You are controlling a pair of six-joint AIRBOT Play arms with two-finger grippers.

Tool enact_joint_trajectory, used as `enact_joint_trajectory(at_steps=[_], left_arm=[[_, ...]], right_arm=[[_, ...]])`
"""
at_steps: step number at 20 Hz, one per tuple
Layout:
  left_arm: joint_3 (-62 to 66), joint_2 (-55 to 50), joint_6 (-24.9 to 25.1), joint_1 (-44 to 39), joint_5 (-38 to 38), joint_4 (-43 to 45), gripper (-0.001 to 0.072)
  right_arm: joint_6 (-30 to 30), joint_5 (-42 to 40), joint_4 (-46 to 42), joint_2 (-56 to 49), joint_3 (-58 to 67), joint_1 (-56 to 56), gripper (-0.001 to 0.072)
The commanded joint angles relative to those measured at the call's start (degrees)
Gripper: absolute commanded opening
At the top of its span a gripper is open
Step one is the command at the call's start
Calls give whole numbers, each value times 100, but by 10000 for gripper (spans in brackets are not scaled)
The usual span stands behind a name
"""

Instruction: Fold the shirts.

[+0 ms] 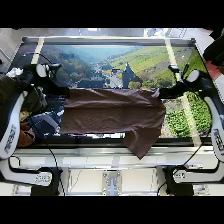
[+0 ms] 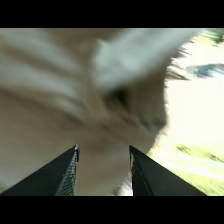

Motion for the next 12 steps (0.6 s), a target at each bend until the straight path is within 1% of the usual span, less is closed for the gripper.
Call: enact_joint_trajectory(at_steps=[1, 2, 3, 4, 6, 7, 8, 9, 10, 11, 12], left_arm=[[-870, 1471, -81, 494, 79, 4, 601], [-1613, 1980, -310, 741, 299, 0, 601], [-2371, 2435, -605, 949, 518, -81, 601], [-3185, 2900, -824, 1141, 726, -319, 601], [-4498, 3694, -968, 1412, 1025, -844, 601], [-4994, 4002, -1167, 1519, 1093, -1023, 601], [-5442, 4266, -1346, 1624, 1126, -1187, 601], [-5770, 4433, -1397, 1707, 1172, -1381, 601], [-6037, 4533, -1397, 1786, 1305, -1600, 601], [-6205, 4535, -1397, 1853, 1497, -1847, 601], [-6317, 4476, -1394, 1906, 1755, -2170, 601]], right_arm=[[2, 693, -208, 1436, -616, -763, 369], [7, 688, 70, 1862, -1180, -1080, 371], [9, 695, 553, 2267, -1902, -1377, 410], [11, 704, 1029, 2566, -2608, -1582, 416], [9, 802, 1692, 2905, -3842, -1755, 418], [7, 911, 1797, 2907, -4245, -1751, 419], [9, 1001, 1838, 2870, -4586, -1740, 453], [7, 1038, 1829, 2835, -4868, -1742, 493], [7, 992, 1832, 2809, -5066, -1742, 492], [151, 914, 1908, 2752, -5130, -1735, 494], [31, 817, 2000, 2686, -5134, -1672, 492]])
